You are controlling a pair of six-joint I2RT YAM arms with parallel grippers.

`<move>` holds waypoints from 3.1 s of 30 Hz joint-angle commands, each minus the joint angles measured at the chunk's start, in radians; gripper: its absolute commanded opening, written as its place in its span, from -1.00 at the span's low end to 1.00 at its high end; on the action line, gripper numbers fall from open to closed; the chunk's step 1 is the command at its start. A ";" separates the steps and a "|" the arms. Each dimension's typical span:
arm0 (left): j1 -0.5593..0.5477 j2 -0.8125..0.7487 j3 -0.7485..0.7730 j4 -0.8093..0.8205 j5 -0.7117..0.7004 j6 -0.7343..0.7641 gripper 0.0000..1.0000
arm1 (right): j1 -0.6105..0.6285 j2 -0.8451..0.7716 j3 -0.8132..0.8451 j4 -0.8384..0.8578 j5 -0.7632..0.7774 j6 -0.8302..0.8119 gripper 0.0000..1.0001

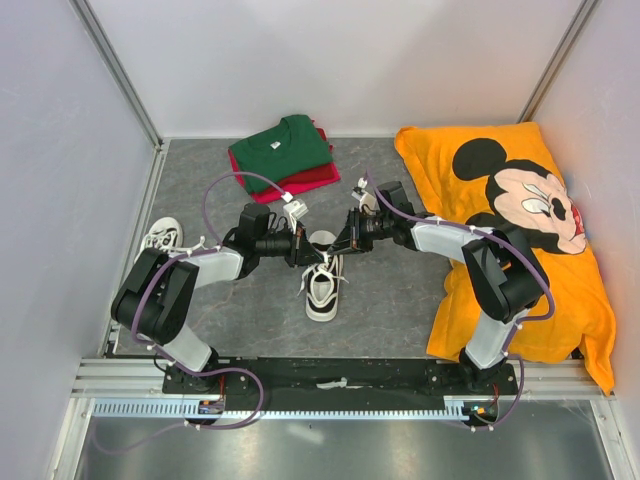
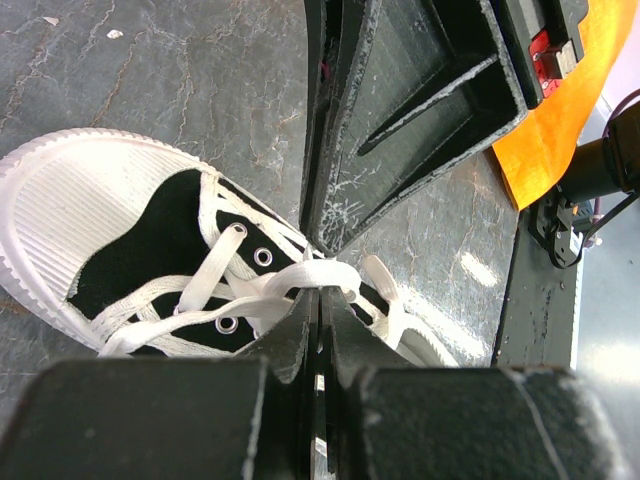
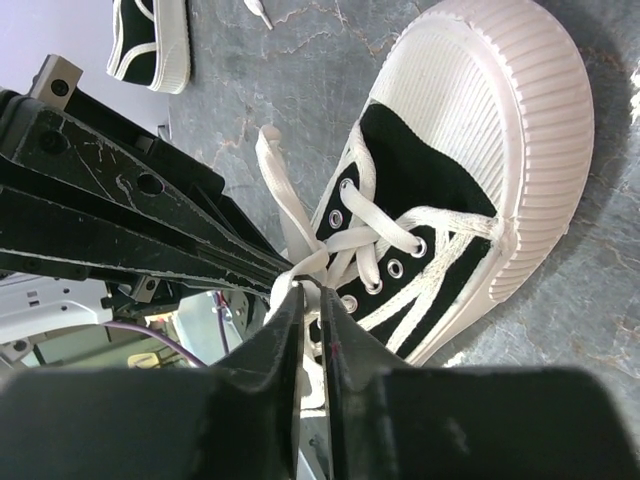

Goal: Tie the shoes

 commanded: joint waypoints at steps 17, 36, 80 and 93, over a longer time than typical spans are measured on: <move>0.109 -0.208 0.156 -0.588 0.051 0.446 0.01 | -0.001 -0.059 -0.003 -0.074 0.010 -0.120 -1.00; 0.128 0.012 0.302 -0.881 0.107 1.784 0.82 | 0.039 -0.073 0.029 -0.125 0.005 -0.170 -1.00; 0.137 -0.055 0.230 -0.912 -0.025 1.984 -0.97 | -0.021 -0.162 -0.011 -0.319 0.091 -0.341 -1.00; 0.209 -0.107 0.183 -0.952 -0.031 2.048 -0.97 | -0.061 -0.182 -0.038 -0.382 0.127 -0.420 -1.00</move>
